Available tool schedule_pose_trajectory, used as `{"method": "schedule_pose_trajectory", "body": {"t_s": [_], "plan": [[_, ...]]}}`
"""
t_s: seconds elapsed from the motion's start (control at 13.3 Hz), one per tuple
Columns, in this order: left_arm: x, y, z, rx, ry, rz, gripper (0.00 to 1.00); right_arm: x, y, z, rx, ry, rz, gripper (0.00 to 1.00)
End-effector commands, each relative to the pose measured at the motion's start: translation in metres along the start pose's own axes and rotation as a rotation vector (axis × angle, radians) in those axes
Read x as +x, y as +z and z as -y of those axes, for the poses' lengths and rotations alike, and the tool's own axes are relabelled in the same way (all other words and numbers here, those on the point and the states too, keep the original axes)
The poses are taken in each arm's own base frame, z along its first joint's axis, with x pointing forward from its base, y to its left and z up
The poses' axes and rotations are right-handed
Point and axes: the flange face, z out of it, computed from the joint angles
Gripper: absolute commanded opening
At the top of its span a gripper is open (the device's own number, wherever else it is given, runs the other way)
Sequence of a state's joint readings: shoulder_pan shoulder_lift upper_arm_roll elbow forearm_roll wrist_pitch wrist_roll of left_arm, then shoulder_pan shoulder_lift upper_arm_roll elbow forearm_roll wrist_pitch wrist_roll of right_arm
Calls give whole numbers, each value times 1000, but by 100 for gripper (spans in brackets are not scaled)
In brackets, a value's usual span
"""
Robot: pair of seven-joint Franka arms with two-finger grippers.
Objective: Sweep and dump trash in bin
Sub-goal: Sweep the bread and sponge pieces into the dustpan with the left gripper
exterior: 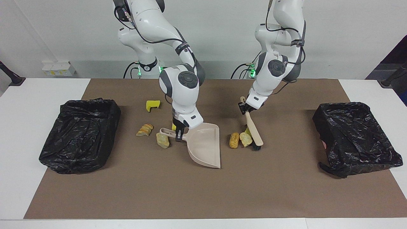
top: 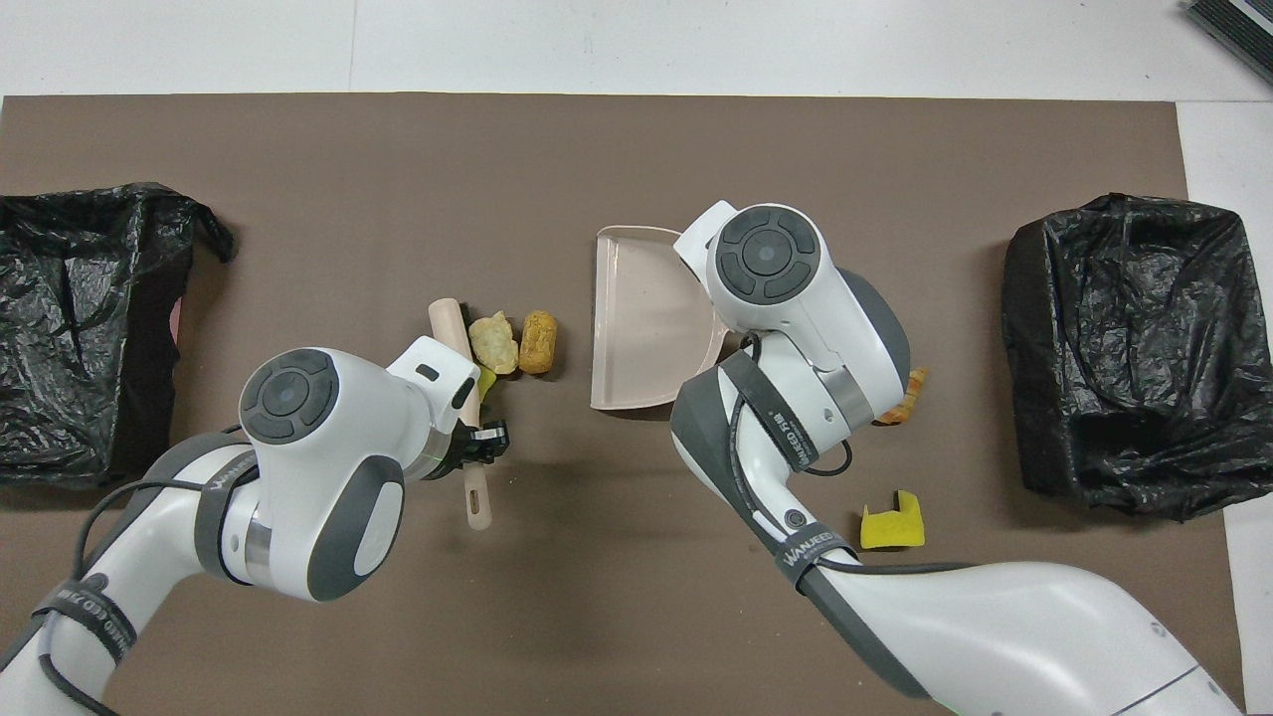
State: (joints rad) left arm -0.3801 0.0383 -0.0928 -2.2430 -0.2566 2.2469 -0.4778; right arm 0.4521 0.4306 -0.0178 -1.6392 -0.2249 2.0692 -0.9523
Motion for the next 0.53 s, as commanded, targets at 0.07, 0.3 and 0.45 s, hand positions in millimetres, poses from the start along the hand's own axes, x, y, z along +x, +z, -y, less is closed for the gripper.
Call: {"method": "schedule_pose_trajectory", "body": {"t_s": [0.07,0.3,0.45], "plan": [[-12,1,-53,-70,17,14,0,-1,1,-4,-13,-18,-12,0],[-36,2,-88,-113,78,-19,0,-1,1,-4,-12,-13,-14,0],[-35,-5,-110,-134,106,-36,0,-2,1,-4,-12,-12,-14,0]]}}
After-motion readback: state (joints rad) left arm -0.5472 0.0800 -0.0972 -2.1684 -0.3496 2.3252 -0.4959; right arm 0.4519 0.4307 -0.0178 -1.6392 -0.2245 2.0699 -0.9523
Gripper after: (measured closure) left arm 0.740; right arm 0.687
